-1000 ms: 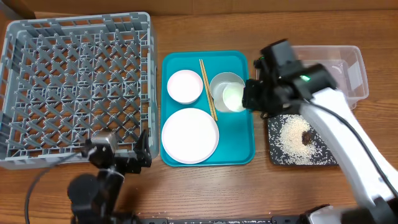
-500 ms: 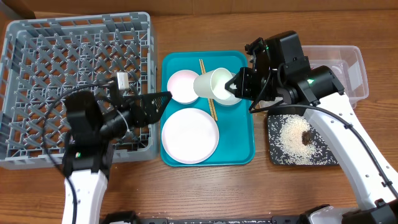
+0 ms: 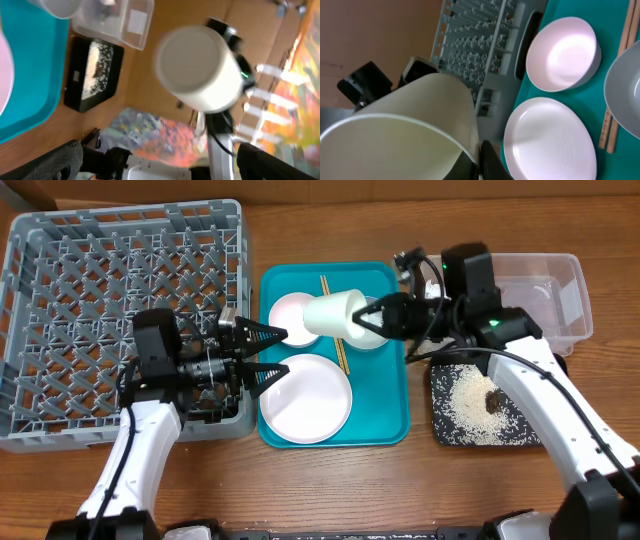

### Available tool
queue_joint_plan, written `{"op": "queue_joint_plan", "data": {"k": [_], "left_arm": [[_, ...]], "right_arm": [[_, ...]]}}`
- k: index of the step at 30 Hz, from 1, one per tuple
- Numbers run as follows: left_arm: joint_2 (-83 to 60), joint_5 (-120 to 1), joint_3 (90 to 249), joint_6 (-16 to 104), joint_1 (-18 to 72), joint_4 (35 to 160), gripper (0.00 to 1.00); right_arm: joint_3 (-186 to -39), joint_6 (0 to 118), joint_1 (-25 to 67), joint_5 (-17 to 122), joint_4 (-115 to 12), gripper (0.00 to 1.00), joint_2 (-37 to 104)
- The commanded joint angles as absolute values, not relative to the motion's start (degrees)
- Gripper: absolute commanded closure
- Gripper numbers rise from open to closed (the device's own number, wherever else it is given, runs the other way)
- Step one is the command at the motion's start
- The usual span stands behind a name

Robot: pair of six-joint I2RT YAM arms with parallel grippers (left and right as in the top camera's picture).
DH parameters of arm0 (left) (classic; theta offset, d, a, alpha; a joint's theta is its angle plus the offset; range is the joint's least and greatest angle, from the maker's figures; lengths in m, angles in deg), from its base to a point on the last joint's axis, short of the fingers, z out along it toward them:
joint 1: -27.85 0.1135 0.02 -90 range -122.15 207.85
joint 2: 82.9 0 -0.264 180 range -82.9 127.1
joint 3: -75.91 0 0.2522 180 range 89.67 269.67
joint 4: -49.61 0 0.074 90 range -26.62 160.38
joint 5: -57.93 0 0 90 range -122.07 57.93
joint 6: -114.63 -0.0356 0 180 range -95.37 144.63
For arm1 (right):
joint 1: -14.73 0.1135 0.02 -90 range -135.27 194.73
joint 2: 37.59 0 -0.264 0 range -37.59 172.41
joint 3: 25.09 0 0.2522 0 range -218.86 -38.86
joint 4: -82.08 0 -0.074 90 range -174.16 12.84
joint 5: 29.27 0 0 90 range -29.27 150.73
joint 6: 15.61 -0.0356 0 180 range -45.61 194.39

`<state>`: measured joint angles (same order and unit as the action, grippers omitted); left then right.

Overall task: Sort waste into correct bins and load items into the dishwasher
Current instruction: 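Hand the white cup from the right gripper to the left gripper, then carry the cup with the left gripper over the dish rack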

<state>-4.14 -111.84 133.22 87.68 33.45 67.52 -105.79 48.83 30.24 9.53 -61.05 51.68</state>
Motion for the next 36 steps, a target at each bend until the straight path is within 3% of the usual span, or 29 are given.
{"op": "queue_joint_plan", "data": {"k": [1,4,5,6,10,31,36], "left_arm": [[-3.4,-118.9,134.1,85.0,33.1,63.6,0.00],[-3.4,-120.7,134.1,84.6,33.1,60.2,0.02],[-3.4,-120.9,134.1,83.3,33.1,59.7,0.12],[-3.4,-121.1,134.1,81.4,33.1,59.7,0.16],[-3.4,-122.7,134.1,76.0,33.0,59.8,0.00],[-3.4,-122.7,134.1,81.5,33.0,60.1,0.00],[-3.4,-122.7,134.1,81.7,33.0,60.1,0.04]], "right_arm": [[-100.9,48.8,28.4,-1.5,-67.2,0.96,52.0],[-98.7,48.8,29.0,-3.7,-71.4,0.96,51.9],[-98.4,48.9,29.8,-3.6,-72.1,0.96,51.9],[-98.4,48.9,30.6,-3.5,-72.6,0.96,51.9],[-98.4,45.8,34.7,-0.8,-77.9,0.96,52.0],[-98.4,39.8,44.5,5.6,-90.3,0.96,58.0],[-98.4,39.6,44.8,3.5,-90.6,0.96,60.2]]}}
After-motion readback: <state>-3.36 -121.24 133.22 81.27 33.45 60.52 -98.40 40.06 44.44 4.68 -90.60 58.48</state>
